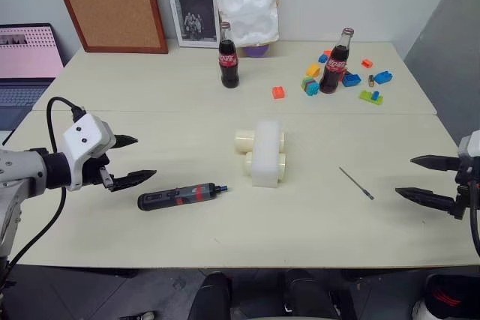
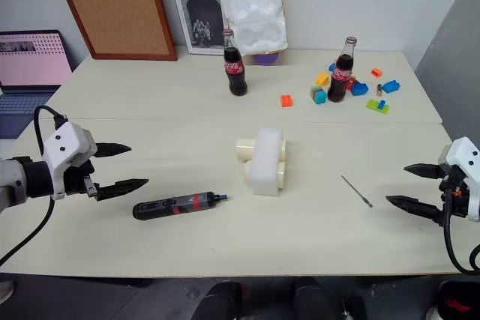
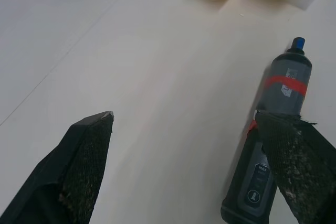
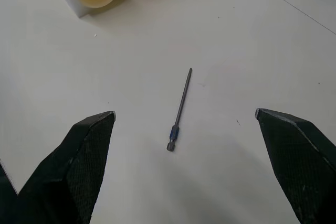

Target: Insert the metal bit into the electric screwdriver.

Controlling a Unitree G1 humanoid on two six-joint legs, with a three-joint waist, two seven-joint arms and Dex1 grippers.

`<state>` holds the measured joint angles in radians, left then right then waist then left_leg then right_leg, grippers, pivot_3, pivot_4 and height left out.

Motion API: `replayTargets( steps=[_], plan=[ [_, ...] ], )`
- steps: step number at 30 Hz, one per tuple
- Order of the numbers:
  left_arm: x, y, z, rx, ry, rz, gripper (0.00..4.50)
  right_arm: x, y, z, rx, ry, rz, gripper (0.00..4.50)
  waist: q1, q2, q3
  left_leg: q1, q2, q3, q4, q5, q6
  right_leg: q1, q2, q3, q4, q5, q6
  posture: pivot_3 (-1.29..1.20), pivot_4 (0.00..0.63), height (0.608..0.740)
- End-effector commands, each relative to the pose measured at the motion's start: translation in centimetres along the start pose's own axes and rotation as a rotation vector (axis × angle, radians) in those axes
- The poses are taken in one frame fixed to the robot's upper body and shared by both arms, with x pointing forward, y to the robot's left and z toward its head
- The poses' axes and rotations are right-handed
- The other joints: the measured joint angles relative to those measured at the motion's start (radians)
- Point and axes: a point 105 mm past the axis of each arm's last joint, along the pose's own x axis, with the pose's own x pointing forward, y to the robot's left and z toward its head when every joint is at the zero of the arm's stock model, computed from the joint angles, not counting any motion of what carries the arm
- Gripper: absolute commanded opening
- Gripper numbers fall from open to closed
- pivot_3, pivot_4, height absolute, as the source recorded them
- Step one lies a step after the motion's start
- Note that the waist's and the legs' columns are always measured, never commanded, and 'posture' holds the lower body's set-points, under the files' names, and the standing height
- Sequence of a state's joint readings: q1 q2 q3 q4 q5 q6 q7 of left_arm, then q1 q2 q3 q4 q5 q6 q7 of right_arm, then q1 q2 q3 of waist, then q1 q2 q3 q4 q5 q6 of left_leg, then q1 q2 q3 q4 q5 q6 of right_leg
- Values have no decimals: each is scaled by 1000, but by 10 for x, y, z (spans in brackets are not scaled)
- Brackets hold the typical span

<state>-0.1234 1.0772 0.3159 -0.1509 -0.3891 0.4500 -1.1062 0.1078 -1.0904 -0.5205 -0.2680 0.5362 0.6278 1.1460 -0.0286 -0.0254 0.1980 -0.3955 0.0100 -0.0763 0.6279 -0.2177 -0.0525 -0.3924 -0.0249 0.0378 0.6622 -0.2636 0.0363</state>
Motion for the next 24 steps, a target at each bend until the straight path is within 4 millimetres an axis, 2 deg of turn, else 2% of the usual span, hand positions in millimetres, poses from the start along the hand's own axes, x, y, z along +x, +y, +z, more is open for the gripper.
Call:
replayTargets(
  steps=[1,6,16,20,24],
  plan=[
    [-6,5,12,38,-31,27,4480,-2,0,9,-37,-19,-12,4500,0,0,0,0,0,0,0,0,0,0,0,0,0,0,0,0,150,740],
    [-7,6,12,34,-17,35,4480,0,1,10,-40,-25,-4,4500,0,0,0,0,0,0,0,0,0,0,1,0,0,0,0,0,150,740],
    [-8,5,26,14,-87,30,4480,10,6,19,-55,-61,29,4500,-1,0,0,0,0,1,0,0,0,-1,1,1,0,0,0,0,150,740],
    [-2,-6,30,57,-79,-23,4480,17,13,30,-69,-96,66,4500,-1,0,0,0,0,1,0,0,0,-1,1,1,1,1,0,0,150,740],
    [3,-24,41,88,-99,-111,4480,30,30,42,-73,-144,134,4500,-1,0,0,-1,0,2,0,0,0,-2,2,2,1,1,0,0,150,740]
  ],
)
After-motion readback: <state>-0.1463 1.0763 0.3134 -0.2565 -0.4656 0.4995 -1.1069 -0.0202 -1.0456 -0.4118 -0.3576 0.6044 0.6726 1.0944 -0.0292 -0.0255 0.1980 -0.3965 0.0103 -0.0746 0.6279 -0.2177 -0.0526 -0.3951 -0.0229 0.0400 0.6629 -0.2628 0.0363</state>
